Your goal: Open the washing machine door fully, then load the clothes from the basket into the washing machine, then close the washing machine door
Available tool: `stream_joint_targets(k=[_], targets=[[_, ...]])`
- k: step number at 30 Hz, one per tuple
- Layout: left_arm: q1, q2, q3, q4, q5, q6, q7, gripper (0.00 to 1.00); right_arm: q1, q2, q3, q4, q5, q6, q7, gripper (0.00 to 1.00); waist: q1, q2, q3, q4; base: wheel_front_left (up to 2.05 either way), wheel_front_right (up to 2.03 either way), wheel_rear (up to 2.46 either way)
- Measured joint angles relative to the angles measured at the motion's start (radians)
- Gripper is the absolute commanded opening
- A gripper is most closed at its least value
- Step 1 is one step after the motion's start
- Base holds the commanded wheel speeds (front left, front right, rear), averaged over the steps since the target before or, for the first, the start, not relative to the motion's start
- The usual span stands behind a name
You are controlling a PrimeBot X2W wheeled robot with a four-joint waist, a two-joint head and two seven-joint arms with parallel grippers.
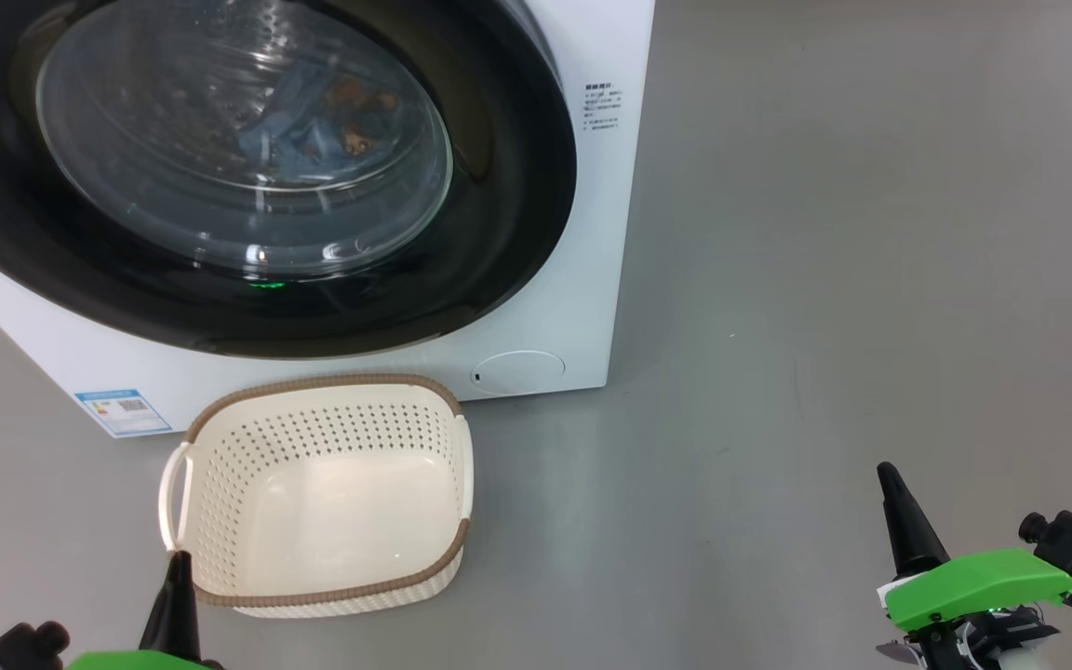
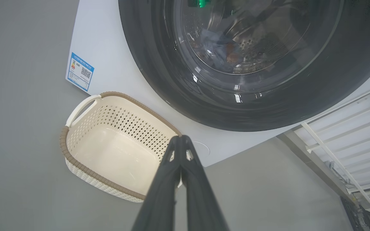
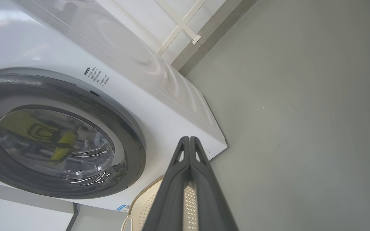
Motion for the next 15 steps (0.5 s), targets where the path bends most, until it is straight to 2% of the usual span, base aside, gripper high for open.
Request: stream_joint_targets(k=[15], targets=[[-0.001,-0.009,0.013,-0.022,-0.147,0.017,0.040,0.00,0.015,0.003,-0.013,-0.028,0.137,0.000,0.035,0.00,0.0000,0.0000,-0.016,0.010,0.00,0.00,0.00]])
